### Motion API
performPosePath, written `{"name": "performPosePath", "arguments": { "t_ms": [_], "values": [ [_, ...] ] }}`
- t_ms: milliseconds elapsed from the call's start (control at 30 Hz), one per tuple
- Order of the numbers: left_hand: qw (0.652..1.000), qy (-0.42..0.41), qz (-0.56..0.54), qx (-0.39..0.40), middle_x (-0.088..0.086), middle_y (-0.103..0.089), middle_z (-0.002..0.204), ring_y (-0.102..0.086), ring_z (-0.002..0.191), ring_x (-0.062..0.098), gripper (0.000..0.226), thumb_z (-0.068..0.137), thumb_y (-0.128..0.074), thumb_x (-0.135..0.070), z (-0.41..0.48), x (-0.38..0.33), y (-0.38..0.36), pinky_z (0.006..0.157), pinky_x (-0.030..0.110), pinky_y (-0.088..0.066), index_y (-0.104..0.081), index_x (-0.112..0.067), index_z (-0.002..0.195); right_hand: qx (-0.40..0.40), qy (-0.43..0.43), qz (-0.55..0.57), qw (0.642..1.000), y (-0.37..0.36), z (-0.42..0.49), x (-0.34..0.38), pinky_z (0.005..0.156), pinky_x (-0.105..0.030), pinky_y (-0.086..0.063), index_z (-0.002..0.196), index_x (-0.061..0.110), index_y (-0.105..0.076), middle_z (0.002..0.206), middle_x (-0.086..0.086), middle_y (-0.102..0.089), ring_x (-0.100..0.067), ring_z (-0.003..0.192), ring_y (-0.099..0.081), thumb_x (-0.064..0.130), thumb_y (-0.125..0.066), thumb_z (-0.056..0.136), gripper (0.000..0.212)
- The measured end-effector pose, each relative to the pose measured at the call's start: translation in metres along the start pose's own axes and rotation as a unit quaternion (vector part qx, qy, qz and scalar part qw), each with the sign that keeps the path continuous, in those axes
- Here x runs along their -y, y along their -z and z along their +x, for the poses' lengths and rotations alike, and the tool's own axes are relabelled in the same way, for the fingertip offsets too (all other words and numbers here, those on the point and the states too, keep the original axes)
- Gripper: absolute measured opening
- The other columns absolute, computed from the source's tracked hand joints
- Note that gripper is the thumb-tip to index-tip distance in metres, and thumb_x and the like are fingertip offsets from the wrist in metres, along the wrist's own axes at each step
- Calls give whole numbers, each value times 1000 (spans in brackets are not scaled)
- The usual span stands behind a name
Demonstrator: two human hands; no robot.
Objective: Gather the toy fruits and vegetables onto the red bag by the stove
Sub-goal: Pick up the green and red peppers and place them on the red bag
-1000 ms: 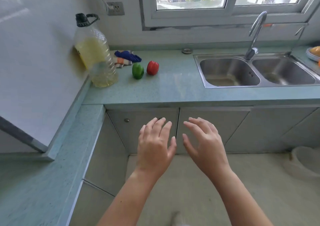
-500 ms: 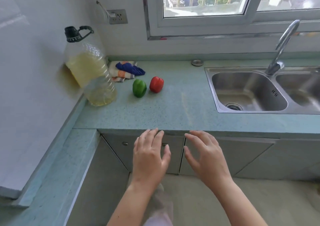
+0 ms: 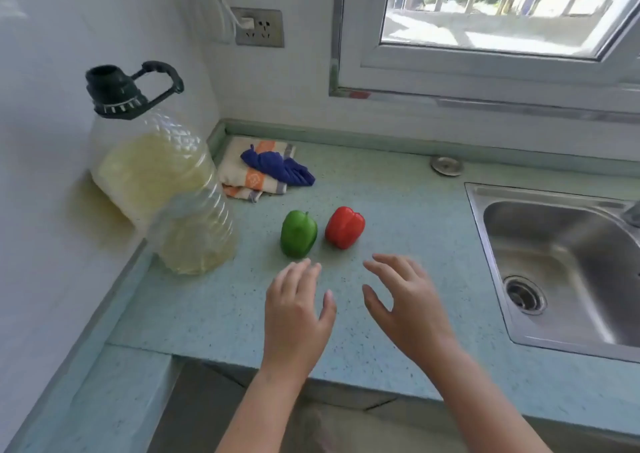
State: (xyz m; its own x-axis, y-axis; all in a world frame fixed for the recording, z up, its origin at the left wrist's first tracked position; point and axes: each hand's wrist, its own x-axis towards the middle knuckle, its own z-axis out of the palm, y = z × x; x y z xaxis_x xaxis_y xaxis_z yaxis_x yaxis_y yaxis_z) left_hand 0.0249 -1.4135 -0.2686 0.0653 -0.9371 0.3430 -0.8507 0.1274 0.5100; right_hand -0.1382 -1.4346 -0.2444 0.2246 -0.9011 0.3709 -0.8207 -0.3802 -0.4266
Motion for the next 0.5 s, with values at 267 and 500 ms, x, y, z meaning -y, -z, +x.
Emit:
{"name": "performPosePath", "arguments": {
  "t_ms": [267, 500],
  "values": [
    [999, 52, -1, 13, 14, -54, 126, -49, 116, 32, 45, 81, -61, -26, 72, 45, -29, 96, 46, -42, -56, -5, 120, 48, 1, -3, 999, -50, 79, -29, 82, -44, -50, 107, 10, -64, 108, -9, -64, -31, 97, -59, 27, -60, 76, 36],
    [998, 50, 13, 28, 18, -52, 127, -49, 115, 37, 57, 70, -77, -23, 112, 60, -53, 95, 47, -40, -56, -5, 120, 70, -31, 2, 997, -71, 112, -51, 89, -42, -45, 118, 10, -58, 118, -12, -59, -32, 107, -54, 21, -71, 74, 47]
  ]
}}
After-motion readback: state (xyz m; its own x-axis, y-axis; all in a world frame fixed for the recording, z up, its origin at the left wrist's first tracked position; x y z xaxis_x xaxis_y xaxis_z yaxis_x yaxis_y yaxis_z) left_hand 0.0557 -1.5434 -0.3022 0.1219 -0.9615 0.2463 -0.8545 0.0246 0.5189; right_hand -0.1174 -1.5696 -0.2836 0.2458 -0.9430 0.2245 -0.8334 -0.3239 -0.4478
